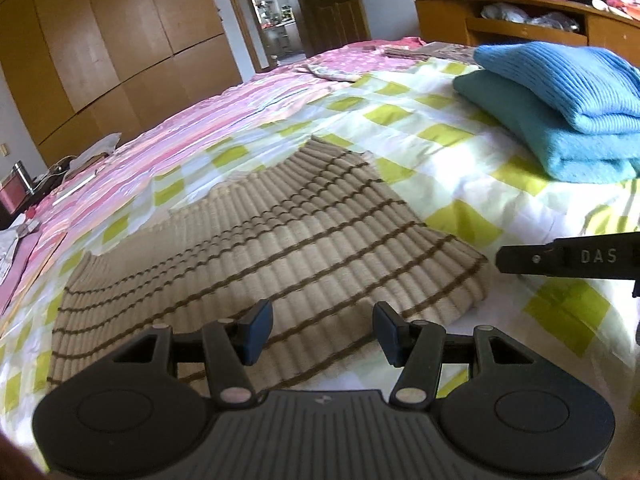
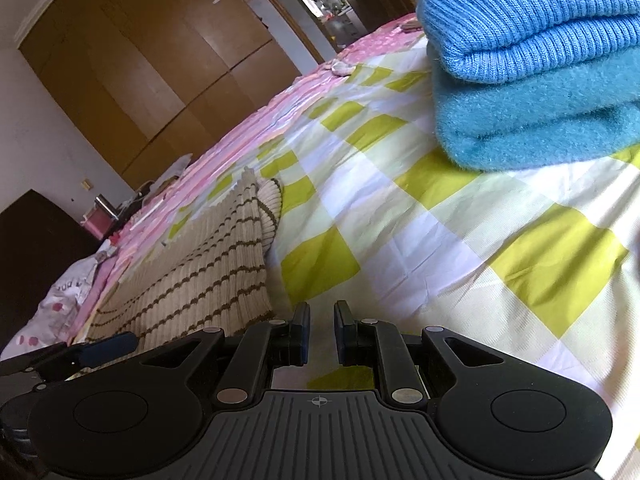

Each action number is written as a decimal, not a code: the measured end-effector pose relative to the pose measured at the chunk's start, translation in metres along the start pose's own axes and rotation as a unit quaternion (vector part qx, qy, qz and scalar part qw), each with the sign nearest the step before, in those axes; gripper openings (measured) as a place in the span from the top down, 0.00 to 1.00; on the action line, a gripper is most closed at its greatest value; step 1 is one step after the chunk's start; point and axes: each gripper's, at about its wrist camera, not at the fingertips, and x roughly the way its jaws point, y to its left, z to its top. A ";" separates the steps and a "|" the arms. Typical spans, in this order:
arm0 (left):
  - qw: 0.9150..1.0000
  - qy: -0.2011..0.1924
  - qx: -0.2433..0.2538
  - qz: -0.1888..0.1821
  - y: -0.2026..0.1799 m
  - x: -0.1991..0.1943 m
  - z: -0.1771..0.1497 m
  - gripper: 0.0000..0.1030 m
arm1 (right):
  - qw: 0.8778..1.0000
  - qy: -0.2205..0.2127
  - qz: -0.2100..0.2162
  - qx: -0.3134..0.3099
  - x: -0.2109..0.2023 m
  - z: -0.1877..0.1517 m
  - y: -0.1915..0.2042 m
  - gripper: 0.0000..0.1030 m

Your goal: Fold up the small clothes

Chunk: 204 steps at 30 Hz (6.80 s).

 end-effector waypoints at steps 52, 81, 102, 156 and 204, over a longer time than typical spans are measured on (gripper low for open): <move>0.987 -0.089 0.131 -0.029 -0.063 0.005 -0.009 0.78 | 0.989 0.037 0.113 0.086 0.052 0.061 -0.010 0.58; 0.978 -0.152 -0.081 -0.119 0.031 -0.041 0.012 0.82 | 0.979 0.053 0.157 0.122 0.108 0.102 0.060 0.84; 0.950 -0.173 -0.261 -0.013 0.194 -0.070 -0.064 0.84 | 0.978 0.105 0.178 -0.005 0.156 0.050 0.272 0.84; 0.938 -0.042 -0.342 -0.024 0.284 0.019 -0.066 0.60 | 0.949 0.111 0.110 -0.274 0.098 -0.010 0.275 0.75; 0.972 0.052 -0.181 0.138 0.275 0.056 -0.084 0.83 | 0.927 0.133 0.060 -0.346 0.101 -0.035 0.278 0.63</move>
